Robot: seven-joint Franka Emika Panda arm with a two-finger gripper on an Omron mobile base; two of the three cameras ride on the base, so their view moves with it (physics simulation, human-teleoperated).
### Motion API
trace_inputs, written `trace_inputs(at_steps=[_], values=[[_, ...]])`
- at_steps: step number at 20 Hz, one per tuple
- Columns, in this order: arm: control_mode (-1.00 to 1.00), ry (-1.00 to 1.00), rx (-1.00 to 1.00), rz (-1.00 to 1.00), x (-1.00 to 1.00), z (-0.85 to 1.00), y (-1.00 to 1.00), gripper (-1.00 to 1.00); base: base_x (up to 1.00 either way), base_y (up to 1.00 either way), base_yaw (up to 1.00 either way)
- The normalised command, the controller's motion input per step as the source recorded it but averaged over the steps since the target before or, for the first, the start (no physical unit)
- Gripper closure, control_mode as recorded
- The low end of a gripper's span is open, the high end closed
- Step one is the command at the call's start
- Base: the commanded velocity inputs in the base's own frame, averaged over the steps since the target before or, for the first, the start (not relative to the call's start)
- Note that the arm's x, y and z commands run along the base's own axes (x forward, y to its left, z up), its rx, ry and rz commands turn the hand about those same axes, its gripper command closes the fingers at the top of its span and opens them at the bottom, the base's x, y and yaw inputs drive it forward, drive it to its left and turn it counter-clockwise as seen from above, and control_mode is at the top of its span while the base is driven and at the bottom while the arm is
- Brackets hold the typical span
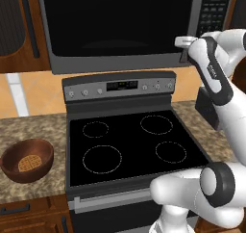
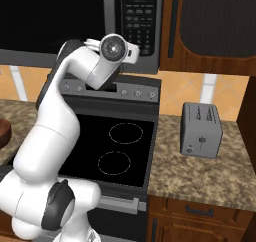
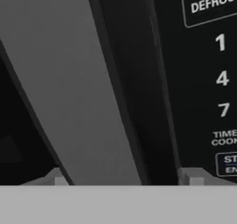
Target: Open the microwave, place the bowl with waffle inside the microwave, then close the microwave door and turn it on.
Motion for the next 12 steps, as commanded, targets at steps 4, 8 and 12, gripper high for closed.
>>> trace_inputs(at_steps=[4,8,12], values=[[-1.0,-0.05,-0.02,0.32,0.82,-0.22,1.0,1.0,0.0,0.0,0.0],[-1.0,-0.08,-0.25,0.1,0.01,0.0,1.0,1.0,0.0,0.0,0.0],[-1.0,0.0,-0.39,0.02,-0.46,0.08,1.0,1.0,0.0,0.0,0.0]])
